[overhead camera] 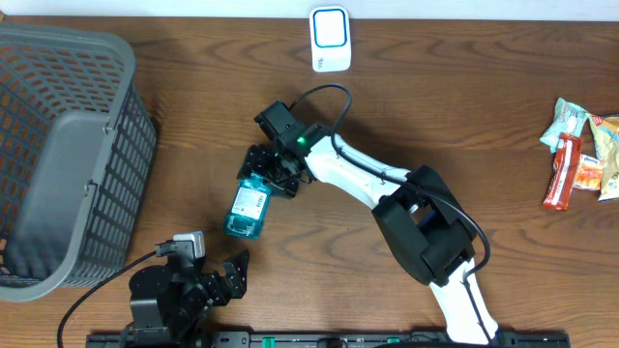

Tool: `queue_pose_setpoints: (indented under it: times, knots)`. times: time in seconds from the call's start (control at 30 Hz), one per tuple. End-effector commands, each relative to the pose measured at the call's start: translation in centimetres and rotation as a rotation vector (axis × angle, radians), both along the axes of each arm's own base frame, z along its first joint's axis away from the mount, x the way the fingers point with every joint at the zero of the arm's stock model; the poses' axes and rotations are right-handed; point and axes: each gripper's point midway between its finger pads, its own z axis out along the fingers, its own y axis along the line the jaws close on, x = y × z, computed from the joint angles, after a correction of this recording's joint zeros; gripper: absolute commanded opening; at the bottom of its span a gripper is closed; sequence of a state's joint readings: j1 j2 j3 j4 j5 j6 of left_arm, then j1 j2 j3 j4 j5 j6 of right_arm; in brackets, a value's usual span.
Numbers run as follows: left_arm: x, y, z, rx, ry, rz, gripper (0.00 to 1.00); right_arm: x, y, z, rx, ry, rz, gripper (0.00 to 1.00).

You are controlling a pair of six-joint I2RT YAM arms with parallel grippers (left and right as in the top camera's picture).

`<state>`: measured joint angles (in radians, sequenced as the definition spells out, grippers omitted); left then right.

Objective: Scan the item barcode
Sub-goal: 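Grasp the Listerine bottle with the right gripper and turn it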

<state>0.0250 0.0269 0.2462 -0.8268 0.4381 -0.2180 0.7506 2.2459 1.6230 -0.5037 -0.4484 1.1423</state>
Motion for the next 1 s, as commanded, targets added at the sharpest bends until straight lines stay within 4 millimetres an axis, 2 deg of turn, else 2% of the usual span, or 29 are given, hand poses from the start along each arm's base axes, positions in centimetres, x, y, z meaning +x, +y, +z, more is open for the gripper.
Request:
queue_pose_setpoints:
  times: [0.0,0.13,0.17,0.23,0.27,0.37,0.57,0.63,0.67,0.77,0.8,0.83,0.87,0.9,0.97]
  knots:
    - [-0.1,0.1,0.0,0.0,0.005,0.009,0.98,-0.9,-1.9,-4.4,-0.103,0.0,-0.031,0.62]
    - [-0.1,0.1,0.0,0.0,0.005,0.009,0.98,0.1,-3.7,-5.7,-0.199,-0.106,-0.002,0.35]
    - [-0.1,0.1,0.0,0.0,0.005,0.009,0.98,0.6,-3.9,-5.7,-0.215,-0.159,0.046,0.2]
    - [-0.1,0.1,0.0,0.0,0.005,0.009,0.98,0.8,-3.7,-5.6,-0.212,-0.211,0.115,0.05]
    - [-0.1,0.1,0.0,0.0,0.005,0.009,0.98,0.8,-3.7,-5.6,-0.213,-0.219,0.129,0.01]
    - [-0.1,0.1,0.0,0.0,0.005,0.009,0.98,0.9,-4.2,-5.4,-0.223,-0.229,0.158,0.01]
    - [-0.1,0.1,0.0,0.0,0.005,0.009,0.98,1.4,-5.4,-3.4,-0.231,-0.277,0.229,0.02]
    - [-0.1,0.1,0.0,0.0,0.005,0.009,0.98,1.5,-5.3,-2.6,-0.228,-0.321,0.289,0.09]
    - [-0.1,0.1,0.0,0.0,0.005,0.009,0.98,1.6,-5.2,-2.1,-0.224,-0.35,0.322,0.15]
    - [-0.1,0.1,0.0,0.0,0.005,0.009,0.98,2.4,-4.8,0.2,-0.21,-0.477,0.426,0.29]
    - [-0.1,0.1,0.0,0.0,0.005,0.009,0.98,2.6,-4.6,0.8,-0.204,-0.513,0.453,0.4]
    - [-0.1,0.1,0.0,0.0,0.005,0.009,0.98,3.0,-4.2,1.9,-0.191,-0.579,0.503,0.57]
    - [-0.1,0.1,0.0,0.0,0.005,0.009,0.98,3.3,-3.7,3.0,-0.178,-0.655,0.573,0.79]
    - [-0.1,0.1,0.0,0.0,0.005,0.009,0.98,3.4,-3.4,3.7,-0.173,-0.71,0.624,0.97]
    - [-0.1,0.1,0.0,0.0,0.005,0.009,0.98,3.7,-2.6,4.9,-0.17,-0.832,0.739,0.99]
